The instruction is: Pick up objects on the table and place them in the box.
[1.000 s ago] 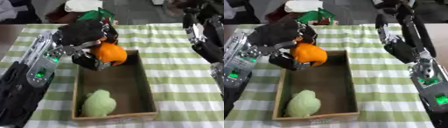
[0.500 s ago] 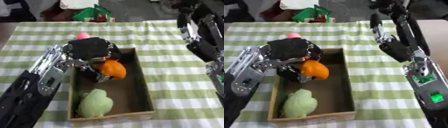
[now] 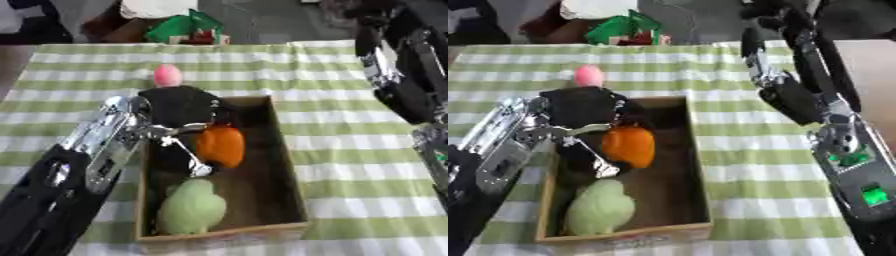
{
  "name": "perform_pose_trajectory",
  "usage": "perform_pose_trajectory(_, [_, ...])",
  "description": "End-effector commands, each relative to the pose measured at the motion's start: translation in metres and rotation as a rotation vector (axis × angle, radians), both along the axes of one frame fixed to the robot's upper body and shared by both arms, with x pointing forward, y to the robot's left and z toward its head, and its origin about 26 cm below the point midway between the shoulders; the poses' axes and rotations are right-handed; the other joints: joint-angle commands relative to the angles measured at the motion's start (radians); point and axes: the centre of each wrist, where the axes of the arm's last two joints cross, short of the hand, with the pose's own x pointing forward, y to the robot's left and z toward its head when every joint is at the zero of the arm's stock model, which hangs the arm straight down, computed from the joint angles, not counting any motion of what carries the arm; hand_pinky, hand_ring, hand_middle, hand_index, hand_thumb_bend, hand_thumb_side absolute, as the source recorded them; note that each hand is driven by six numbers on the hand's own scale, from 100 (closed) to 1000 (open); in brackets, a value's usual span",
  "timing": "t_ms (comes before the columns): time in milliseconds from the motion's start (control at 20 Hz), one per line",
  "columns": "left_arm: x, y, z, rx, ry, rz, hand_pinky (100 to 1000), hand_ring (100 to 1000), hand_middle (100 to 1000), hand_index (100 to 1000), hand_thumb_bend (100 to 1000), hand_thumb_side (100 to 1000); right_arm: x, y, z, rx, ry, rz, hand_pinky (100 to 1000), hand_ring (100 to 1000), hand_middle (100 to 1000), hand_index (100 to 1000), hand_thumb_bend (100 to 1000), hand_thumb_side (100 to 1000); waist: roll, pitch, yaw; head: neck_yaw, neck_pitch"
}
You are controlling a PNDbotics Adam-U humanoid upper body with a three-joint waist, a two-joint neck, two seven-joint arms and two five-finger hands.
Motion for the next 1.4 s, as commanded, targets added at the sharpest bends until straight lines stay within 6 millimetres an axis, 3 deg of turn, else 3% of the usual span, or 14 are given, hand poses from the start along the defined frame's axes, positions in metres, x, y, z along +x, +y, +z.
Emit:
perform_pose_trajectory(50, [-0.002,0.007,0.017,0.138,-0.049,-0.046,761,877,863,987,711,1000,-0.003,0.000,0.006,-0.006,-0.024,0.003,881,982,736,924,100,782,-0.001,-0.024,0.000,0.003,-0.013])
perform_pose_trajectory(250, [-0.004,0.013,0.025,0.059,-0.068,-0.036,777,909,907,1000,665,1000,-0.004,0.000,0.005,-0.003,-0.018,0.002,881,982,735,924,100,782,0.001,-0.028,0.000,0.008,-0.017])
perform_pose_trajectory(400, [-0.005,0.020,0.036,-0.045,-0.071,-0.030,743,895,891,996,560,1000,-0.004,0.000,0.004,0.001,-0.013,0.000,882,984,735,925,100,783,0.001,-0.030,-0.001,0.010,-0.021])
perform_pose_trajectory(500, [-0.006,0.024,0.042,-0.110,-0.073,-0.028,737,892,885,989,539,1000,-0.004,0.001,0.004,0.002,-0.012,0.001,882,985,734,925,100,784,0.002,-0.031,-0.002,0.011,-0.023])
perform_pose_trajectory(550, [-0.007,0.026,0.045,-0.137,-0.076,-0.028,723,886,872,970,463,1000,-0.004,0.000,0.004,0.002,-0.011,0.000,882,987,734,924,100,781,0.002,-0.032,-0.002,0.010,-0.023])
perform_pose_trajectory(850, [0.006,0.081,0.093,-0.315,-0.149,0.114,692,866,836,954,312,1000,-0.004,0.001,0.005,-0.002,-0.017,0.002,882,987,731,923,100,783,0.006,-0.026,-0.007,0.013,-0.030])
perform_pose_trajectory(1050, [0.030,0.116,0.101,-0.329,-0.105,0.306,701,873,850,964,355,1000,-0.003,0.003,0.007,-0.009,-0.025,0.013,882,988,730,922,100,786,0.007,-0.010,-0.022,0.027,-0.045])
perform_pose_trajectory(1150, [0.045,0.121,0.096,-0.332,-0.074,0.361,701,873,850,964,355,1000,-0.003,0.003,0.008,-0.012,-0.026,0.015,882,988,730,922,100,786,0.006,-0.006,-0.026,0.031,-0.049])
perform_pose_trajectory(1200, [0.050,0.125,0.094,-0.341,-0.068,0.392,699,874,852,965,402,1000,-0.003,0.004,0.008,-0.013,-0.029,0.016,882,988,729,922,100,787,0.005,0.000,-0.030,0.033,-0.053])
perform_pose_trajectory(1400, [0.069,0.138,0.083,-0.373,-0.075,0.511,698,873,849,959,369,1000,-0.002,0.006,0.011,-0.022,-0.042,0.024,882,988,729,922,100,789,0.002,0.022,-0.049,0.046,-0.064])
